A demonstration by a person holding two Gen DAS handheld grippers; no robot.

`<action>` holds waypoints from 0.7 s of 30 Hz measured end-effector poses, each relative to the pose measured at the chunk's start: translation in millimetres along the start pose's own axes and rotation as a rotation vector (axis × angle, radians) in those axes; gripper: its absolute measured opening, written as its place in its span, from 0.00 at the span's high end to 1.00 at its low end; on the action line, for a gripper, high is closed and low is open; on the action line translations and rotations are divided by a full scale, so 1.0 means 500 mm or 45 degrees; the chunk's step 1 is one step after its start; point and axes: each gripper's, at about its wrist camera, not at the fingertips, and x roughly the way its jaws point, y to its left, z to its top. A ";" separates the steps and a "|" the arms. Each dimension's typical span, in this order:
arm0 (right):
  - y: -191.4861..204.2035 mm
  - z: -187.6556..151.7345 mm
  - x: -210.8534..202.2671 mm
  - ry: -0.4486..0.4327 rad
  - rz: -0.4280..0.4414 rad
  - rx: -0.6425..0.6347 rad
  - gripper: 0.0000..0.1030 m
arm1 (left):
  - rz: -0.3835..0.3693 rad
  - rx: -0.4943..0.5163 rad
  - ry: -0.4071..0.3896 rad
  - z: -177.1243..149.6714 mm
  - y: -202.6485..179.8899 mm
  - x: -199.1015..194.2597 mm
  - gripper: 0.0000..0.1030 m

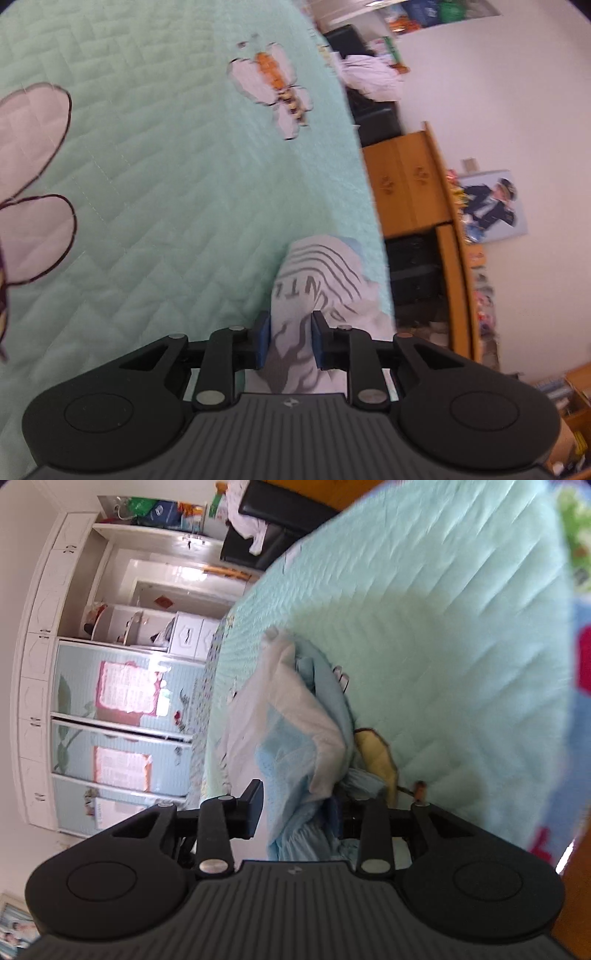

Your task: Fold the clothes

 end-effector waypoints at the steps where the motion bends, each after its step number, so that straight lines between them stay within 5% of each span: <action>1: 0.006 -0.004 -0.020 -0.037 -0.028 -0.024 0.51 | -0.006 0.019 -0.005 -0.002 -0.002 -0.010 0.77; 7: 0.122 -0.028 -0.065 -0.136 -0.012 -0.340 0.44 | -0.045 0.005 0.000 -0.053 0.021 -0.055 0.75; 13: 0.292 -0.031 0.098 0.016 -0.005 -0.607 0.37 | -0.042 0.098 0.053 -0.163 0.031 -0.062 0.72; 21: 0.439 -0.103 0.433 0.258 -0.437 -0.959 0.37 | 0.062 0.384 -0.012 -0.206 -0.019 -0.052 0.65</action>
